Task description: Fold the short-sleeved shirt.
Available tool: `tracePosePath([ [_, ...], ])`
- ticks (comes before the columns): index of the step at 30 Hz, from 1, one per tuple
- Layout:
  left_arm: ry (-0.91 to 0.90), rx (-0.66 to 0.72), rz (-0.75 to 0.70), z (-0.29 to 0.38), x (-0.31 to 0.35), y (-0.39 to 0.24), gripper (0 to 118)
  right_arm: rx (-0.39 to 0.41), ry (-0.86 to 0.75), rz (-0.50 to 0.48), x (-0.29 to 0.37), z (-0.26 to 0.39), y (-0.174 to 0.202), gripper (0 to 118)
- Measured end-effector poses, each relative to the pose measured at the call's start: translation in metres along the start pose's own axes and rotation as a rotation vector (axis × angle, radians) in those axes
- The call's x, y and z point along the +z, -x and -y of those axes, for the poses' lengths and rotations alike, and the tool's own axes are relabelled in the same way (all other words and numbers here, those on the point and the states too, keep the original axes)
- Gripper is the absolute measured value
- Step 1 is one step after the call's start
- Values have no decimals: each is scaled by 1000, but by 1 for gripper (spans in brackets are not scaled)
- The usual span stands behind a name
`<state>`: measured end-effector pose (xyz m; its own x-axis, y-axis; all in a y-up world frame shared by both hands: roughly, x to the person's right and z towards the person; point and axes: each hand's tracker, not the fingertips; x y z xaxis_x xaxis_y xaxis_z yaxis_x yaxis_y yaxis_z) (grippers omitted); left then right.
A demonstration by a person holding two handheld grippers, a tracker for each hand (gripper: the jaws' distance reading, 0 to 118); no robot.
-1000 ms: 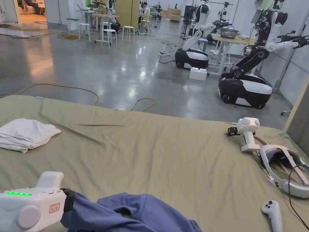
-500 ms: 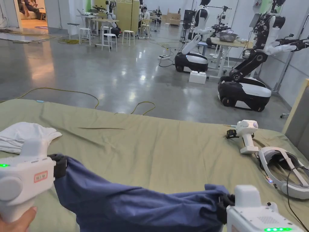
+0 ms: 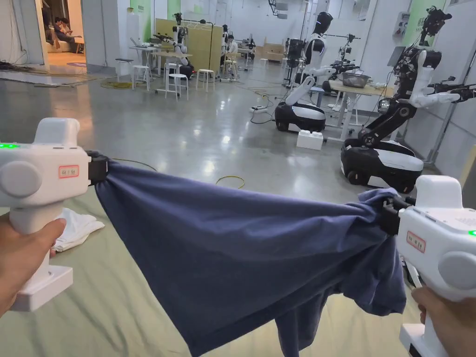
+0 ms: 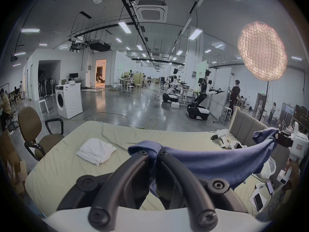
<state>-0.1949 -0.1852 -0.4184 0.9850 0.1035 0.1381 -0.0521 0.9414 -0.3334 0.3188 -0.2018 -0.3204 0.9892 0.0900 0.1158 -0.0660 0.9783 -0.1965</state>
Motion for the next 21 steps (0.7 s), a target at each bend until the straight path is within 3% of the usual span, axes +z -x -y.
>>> tracePosePath([
  [12, -12, -18, -13, -42, -36, -22, 6, -33, -31, 32, -60, -55, -5, 9],
  [21, 128, 3, -9, 71, -36, -12, 6, -15, 148, 16, -63, 54, 6, 9],
])
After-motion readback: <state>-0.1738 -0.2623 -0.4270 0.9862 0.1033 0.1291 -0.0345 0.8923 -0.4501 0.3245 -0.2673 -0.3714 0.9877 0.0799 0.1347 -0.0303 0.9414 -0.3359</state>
